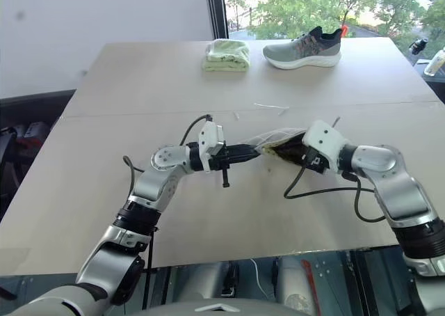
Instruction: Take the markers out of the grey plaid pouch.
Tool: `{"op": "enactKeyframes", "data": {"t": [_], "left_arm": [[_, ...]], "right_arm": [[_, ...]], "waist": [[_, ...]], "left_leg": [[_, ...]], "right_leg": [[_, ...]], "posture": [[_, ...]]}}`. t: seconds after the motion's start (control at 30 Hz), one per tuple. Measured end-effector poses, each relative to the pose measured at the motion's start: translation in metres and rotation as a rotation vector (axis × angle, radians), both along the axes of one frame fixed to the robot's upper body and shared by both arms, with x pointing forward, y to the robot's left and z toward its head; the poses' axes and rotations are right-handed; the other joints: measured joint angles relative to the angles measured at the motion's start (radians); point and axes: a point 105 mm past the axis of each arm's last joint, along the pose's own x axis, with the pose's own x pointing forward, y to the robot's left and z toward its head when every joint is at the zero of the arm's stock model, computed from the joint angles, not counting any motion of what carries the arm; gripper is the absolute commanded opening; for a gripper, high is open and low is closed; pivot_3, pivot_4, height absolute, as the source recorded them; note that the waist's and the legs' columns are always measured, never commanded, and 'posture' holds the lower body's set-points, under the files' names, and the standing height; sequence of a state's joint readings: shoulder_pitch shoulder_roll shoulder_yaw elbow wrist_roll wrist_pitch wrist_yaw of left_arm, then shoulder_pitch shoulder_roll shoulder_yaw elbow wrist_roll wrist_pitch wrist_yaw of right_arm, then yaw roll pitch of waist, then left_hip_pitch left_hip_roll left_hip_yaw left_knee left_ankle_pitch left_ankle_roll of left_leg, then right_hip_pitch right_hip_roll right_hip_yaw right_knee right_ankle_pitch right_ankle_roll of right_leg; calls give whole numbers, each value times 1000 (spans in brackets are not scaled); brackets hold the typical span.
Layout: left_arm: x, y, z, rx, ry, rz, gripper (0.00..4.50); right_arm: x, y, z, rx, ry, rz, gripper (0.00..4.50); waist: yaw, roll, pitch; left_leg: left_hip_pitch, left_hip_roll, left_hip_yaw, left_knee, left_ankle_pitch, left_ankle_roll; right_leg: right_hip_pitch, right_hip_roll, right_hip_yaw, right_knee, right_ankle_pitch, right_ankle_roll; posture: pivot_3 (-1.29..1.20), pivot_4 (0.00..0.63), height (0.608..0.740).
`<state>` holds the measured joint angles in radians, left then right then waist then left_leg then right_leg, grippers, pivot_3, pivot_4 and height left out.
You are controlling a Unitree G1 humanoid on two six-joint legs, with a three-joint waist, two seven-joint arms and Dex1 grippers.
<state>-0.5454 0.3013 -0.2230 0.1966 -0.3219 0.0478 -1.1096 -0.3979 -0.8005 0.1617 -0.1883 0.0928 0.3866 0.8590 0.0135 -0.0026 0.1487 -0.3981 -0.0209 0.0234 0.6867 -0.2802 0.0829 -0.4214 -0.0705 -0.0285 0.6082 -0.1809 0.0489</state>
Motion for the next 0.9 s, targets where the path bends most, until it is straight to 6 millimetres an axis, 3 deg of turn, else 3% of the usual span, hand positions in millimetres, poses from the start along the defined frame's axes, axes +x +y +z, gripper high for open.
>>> {"op": "enactKeyframes", "data": {"t": [0.2, 0.5, 0.6, 0.7, 0.73, 0.77, 0.9], "left_arm": [[-6, -1, 2, -16, 49, -43, 0], [-7, -4, -3, -14, 92, -50, 0], [-7, -4, -3, -14, 92, -45, 0], [-6, -1, -4, -13, 89, -29, 0], [-5, 0, -4, -14, 88, -26, 0], [-5, 1, -4, -12, 81, -20, 0], [-5, 3, -5, -7, 66, -8, 0]], "right_arm": [[9, 6, 2, -130, -15, 86, 2976], [31, 17, -34, -251, -37, 212, 2976], [33, 17, -37, -252, -62, 250, 2214], [37, 16, -37, -245, -88, 252, 768], [37, 16, -36, -247, -96, 252, 500], [38, 15, -35, -253, -106, 253, 321], [36, 15, -33, -244, -115, 261, 300]], "waist": [[0, 0, 0], [-1, 0, 0], [-3, 0, 0], [-3, 0, 0], [-2, 0, 0], [-2, 0, 0], [0, 0, 0]], "left_leg": [[0, 1, -1, 0, 0, 0], [1, 0, 0, 0, 1, -1], [3, 0, 0, 0, 1, -2], [6, 1, 0, 0, 1, -2], [6, 1, 0, 0, 1, -2], [7, 1, 0, 0, 1, -2], [7, 1, -1, 0, 1, -2]], "right_leg": [[0, 1, -1, 0, 0, 0], [0, 1, 0, 0, 0, 0], [2, 1, 0, 0, 0, 0], [5, 1, 1, 0, 0, 0], [5, 1, 1, 0, 0, 0], [6, 1, 1, 0, 0, -1], [6, 0, 1, 0, 0, -1]], "posture": [[0, 150, 740], [0, 150, 740], [0, 150, 740], [0, 150, 740], [0, 150, 740], [0, 150, 740], [0, 150, 740]]}}
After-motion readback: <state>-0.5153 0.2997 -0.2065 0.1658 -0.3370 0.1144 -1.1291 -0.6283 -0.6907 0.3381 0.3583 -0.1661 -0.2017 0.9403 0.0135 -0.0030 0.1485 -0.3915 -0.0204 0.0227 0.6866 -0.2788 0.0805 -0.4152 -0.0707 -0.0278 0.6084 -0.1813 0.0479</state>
